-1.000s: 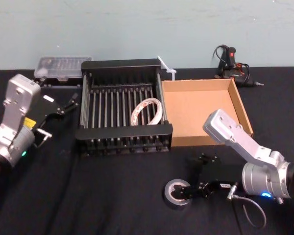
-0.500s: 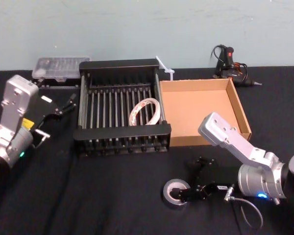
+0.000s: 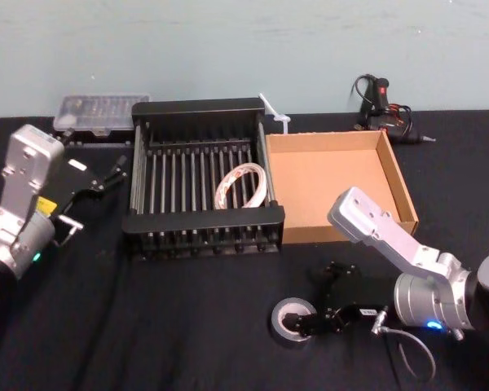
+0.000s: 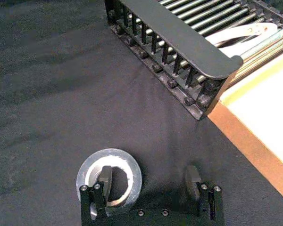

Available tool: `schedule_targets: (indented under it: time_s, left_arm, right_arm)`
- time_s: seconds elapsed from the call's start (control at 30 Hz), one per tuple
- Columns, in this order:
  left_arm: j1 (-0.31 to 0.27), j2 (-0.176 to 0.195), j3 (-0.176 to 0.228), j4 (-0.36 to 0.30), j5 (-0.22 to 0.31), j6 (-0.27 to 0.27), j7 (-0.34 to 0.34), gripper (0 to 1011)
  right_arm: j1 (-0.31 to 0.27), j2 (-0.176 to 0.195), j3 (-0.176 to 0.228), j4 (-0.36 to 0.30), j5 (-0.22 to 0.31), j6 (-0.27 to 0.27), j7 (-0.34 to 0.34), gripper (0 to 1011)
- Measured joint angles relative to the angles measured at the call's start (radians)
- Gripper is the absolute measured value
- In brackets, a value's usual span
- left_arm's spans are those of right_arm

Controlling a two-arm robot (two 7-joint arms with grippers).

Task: Pick up the white tape and place it into the black box , Pick up the silver tape and place it into the brown box.

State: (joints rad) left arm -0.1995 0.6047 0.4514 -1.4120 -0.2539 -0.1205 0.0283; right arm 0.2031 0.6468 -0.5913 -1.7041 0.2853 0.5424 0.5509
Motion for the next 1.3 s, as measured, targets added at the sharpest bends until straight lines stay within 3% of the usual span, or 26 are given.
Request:
schedule_targets:
  time_s: [0.23, 0.43, 0.67, 0.8, 0.93, 1.03, 1.1, 1.3]
  left_arm:
    - [0.0, 0.0, 0.0, 0.0, 0.0, 0.0, 0.0, 1001]
    - [0.0, 0.0, 0.0, 0.0, 0.0, 0.0, 0.0, 1001]
    - [0.0, 0.0, 0.0, 0.0, 0.0, 0.0, 0.0, 1001]
    - [0.0, 0.0, 0.0, 0.0, 0.0, 0.0, 0.0, 1001]
    - [0.0, 0.0, 0.0, 0.0, 0.0, 0.0, 0.0, 1001]
    - [0.0, 0.0, 0.0, 0.0, 0.0, 0.0, 0.0, 1001]
    - [0.0, 0.0, 0.0, 0.0, 0.0, 0.0, 0.0, 1001]
    - [0.0, 0.0, 0.0, 0.0, 0.0, 0.0, 0.0, 1001]
  right_arm:
    - [-0.001, 0.001, 0.0, -0.001, 0.0, 0.0, 0.0, 1002]
    - [-0.001, 0.001, 0.001, -0.001, 0.0, 0.0, -0.001, 891]
    - [-0.002, 0.001, 0.001, -0.002, 0.001, -0.001, -0.001, 652]
    - [-0.002, 0.001, 0.001, -0.002, 0.001, -0.001, -0.001, 572]
    - [-0.002, 0.001, 0.001, -0.002, 0.001, -0.001, -0.002, 411]
    - [-0.002, 0.001, 0.001, -0.002, 0.001, -0.001, -0.002, 358]
    - [-0.002, 0.001, 0.001, -0.002, 0.001, -0.002, -0.002, 246]
    - [-0.002, 0.001, 0.001, -0.002, 0.001, -0.002, -0.002, 160]
